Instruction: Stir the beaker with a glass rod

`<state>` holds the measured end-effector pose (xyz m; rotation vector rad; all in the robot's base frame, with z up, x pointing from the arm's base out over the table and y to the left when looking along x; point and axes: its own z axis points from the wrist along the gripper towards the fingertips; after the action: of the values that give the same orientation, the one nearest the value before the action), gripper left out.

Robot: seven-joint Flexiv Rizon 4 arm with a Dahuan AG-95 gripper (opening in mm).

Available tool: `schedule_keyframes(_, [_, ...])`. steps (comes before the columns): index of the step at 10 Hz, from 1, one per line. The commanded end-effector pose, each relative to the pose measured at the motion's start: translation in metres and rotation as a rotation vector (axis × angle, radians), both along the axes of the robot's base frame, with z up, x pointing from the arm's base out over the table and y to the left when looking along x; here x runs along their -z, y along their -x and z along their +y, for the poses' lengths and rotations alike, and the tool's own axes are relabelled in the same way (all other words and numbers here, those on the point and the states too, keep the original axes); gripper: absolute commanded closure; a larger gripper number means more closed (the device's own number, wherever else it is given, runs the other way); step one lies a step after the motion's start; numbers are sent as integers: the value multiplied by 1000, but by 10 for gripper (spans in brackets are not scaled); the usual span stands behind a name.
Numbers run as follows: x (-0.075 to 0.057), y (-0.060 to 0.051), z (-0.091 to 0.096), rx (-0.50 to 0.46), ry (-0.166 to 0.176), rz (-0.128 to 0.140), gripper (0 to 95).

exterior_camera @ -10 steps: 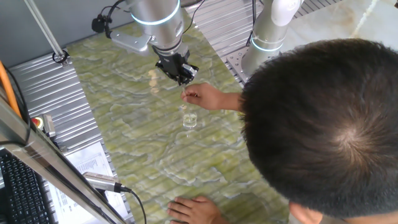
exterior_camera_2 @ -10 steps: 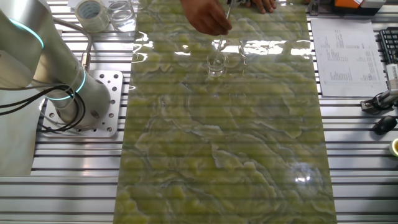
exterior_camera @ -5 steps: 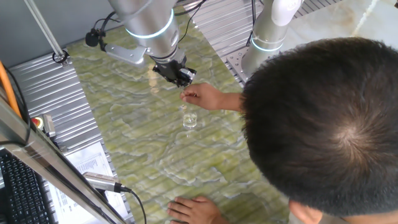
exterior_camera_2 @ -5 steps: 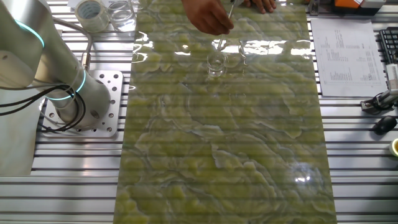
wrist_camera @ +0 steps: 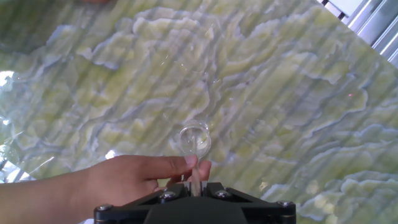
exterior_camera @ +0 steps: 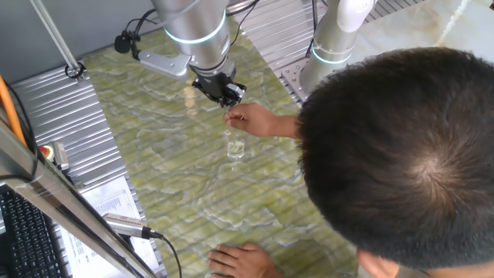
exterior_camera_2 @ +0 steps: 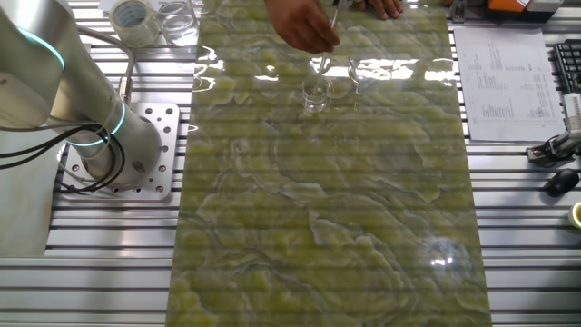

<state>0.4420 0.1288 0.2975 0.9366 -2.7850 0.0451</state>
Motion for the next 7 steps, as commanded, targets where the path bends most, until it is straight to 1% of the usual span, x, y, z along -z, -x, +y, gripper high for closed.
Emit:
schedule_keyframes(1, [0, 2, -1, -1, -2, -5, 950])
schedule_keyframes(3, [0, 2, -1, -5, -6, -10, 950])
schedule_keyframes(6, [0, 2, -1, -20, -13, -27, 950])
schedule_keyframes(7, [0, 3, -1, -21, -10, -29, 950])
